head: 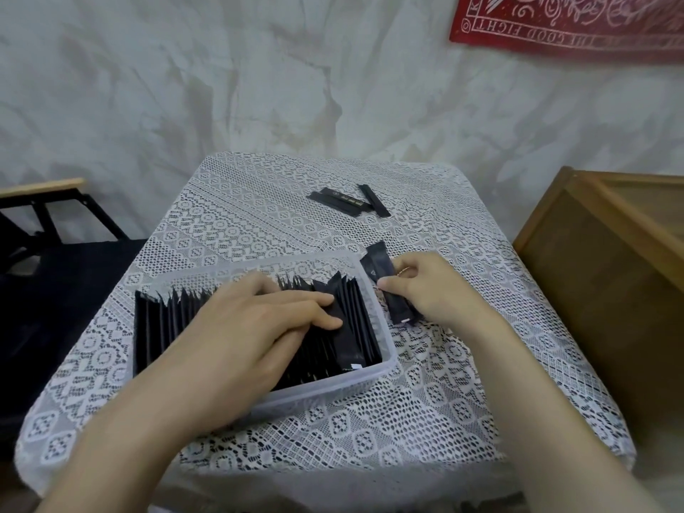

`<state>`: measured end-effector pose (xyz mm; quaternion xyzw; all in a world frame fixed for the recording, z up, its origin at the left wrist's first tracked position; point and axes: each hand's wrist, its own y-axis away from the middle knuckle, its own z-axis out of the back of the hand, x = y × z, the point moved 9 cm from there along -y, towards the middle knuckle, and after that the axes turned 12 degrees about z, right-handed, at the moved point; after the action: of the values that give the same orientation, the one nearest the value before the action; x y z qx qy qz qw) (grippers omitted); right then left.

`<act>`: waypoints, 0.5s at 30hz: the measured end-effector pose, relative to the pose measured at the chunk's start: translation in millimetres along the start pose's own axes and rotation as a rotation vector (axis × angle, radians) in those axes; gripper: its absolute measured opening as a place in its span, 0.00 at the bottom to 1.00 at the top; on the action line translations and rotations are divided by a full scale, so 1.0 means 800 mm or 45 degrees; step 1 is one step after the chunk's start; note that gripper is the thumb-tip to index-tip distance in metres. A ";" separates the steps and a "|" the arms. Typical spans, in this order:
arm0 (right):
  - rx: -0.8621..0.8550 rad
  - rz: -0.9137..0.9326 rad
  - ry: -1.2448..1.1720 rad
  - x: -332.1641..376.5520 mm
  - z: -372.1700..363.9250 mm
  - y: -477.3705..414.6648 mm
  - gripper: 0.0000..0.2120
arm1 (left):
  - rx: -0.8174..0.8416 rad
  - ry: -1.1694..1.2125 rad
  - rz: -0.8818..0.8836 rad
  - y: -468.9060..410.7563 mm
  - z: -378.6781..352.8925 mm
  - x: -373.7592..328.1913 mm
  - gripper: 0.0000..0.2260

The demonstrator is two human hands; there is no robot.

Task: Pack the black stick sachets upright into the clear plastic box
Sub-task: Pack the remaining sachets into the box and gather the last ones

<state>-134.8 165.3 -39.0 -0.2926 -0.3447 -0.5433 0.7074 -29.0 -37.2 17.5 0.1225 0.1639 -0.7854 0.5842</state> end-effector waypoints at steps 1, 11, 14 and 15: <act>-0.022 -0.009 -0.021 -0.003 0.002 0.002 0.04 | -0.001 -0.003 0.000 0.000 0.000 0.000 0.16; -0.287 -0.037 0.003 -0.003 0.049 -0.104 0.03 | -0.030 -0.019 -0.043 0.001 0.003 -0.003 0.18; -0.332 -0.020 0.082 -0.001 0.055 -0.166 0.06 | -0.104 -0.052 -0.209 0.000 0.012 -0.024 0.18; -0.332 -0.021 0.109 0.000 0.055 -0.183 0.05 | -0.066 -0.011 -0.229 -0.002 0.012 -0.027 0.17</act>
<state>-284.2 164.9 -7.2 -0.3555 -0.2430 -0.6013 0.6730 -24.3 -21.6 35.1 0.0887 0.1918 -0.8307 0.5150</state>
